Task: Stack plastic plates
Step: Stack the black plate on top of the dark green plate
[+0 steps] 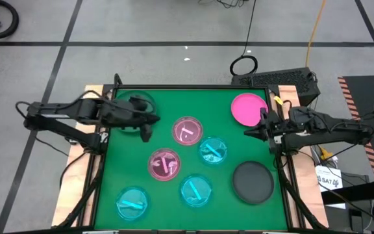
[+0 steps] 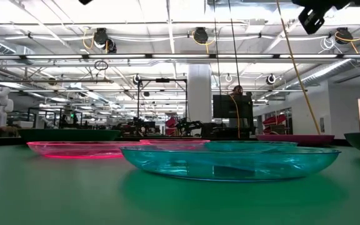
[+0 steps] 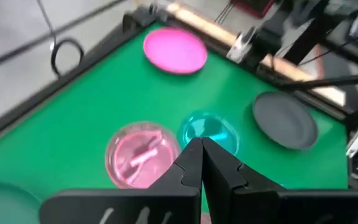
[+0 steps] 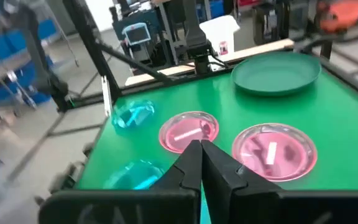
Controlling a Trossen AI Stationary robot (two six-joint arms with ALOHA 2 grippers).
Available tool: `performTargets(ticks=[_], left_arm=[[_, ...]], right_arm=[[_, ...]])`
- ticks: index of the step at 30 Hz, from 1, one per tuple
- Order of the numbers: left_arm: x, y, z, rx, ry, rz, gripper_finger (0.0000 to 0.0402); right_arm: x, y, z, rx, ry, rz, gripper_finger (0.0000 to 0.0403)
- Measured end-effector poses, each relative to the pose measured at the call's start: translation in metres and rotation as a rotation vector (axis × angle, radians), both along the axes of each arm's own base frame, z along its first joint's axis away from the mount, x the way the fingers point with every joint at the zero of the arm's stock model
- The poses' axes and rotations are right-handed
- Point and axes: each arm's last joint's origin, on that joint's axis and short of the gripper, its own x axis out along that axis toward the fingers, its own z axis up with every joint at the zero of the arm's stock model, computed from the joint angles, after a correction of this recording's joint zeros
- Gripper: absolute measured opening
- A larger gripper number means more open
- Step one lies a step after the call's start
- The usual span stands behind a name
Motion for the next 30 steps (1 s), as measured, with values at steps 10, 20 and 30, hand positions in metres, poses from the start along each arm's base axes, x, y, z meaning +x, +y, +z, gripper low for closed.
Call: performTargets(ticks=[10, 20, 30], left_arm=[[0.015, -0.02, -0.033, -0.134, 0.233, 0.007, 0.0006], [0.033, -0.028, -0.052, -0.337, 0.287, 0.119, 0.0006], [0.021, -0.035, -0.064, -0.385, 0.455, 0.206, 0.0082]], right_arm=[[0.004, 0.001, 0.027, 0.195, 0.101, -0.029, 0.0], [0.011, 0.001, 0.024, 0.253, 0.227, -0.064, 0.0], [0.016, 0.001, 0.015, 0.281, 0.32, -0.089, 0.0]])
